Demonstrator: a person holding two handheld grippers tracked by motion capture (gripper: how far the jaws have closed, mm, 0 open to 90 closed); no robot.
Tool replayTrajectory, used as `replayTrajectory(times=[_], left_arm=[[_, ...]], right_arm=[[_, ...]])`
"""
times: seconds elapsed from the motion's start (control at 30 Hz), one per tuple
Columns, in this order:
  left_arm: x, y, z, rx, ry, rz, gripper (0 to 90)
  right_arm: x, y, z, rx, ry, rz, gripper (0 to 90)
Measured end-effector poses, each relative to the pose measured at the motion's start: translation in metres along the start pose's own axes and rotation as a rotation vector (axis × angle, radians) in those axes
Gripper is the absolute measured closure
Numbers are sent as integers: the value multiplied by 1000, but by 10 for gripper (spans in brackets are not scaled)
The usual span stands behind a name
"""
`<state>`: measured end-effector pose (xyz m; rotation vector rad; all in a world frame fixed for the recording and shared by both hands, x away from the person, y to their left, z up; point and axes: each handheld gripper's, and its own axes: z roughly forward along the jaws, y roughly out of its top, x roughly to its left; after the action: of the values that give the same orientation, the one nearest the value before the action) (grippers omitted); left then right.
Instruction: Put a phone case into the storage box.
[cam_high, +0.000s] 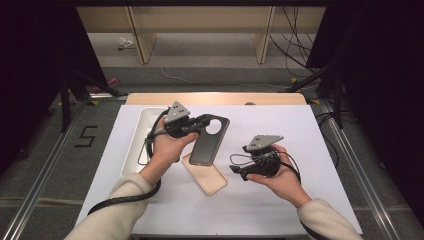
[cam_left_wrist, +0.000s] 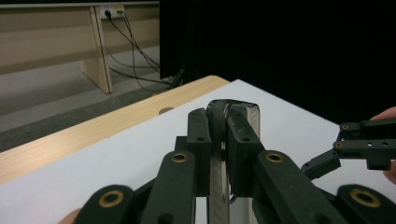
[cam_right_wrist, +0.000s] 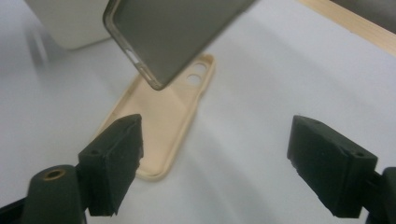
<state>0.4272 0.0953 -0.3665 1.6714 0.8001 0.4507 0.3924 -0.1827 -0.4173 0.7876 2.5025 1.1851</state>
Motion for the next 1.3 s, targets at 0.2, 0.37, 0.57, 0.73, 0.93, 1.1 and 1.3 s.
replayTrajectory(times=[0.2, 0.37, 0.57, 0.73, 0.93, 1.1, 1.3], left_arm=[[12, 1, -17, -55, 7, -10, 812], [17, 8, -26, -72, 19, -1, 812], [21, 17, -34, -97, 21, 23, 812], [26, 25, -41, -116, 24, 25, 812], [34, 33, -48, -144, 31, 31, 813], [40, 36, -52, -148, 33, 41, 813], [50, 40, -57, -154, 48, 33, 813]], right_arm=[[-10, -5, -8, -72, -25, 66, 170], [-16, -8, -13, -103, -40, 96, 170], [-19, -11, -18, -114, -57, 109, 169], [-21, -13, -21, -126, -70, 124, 169], [-23, -14, -22, -137, -80, 146, 169], [-23, -14, -22, -136, -86, 142, 169], [-24, -15, -22, -138, -88, 144, 169]])
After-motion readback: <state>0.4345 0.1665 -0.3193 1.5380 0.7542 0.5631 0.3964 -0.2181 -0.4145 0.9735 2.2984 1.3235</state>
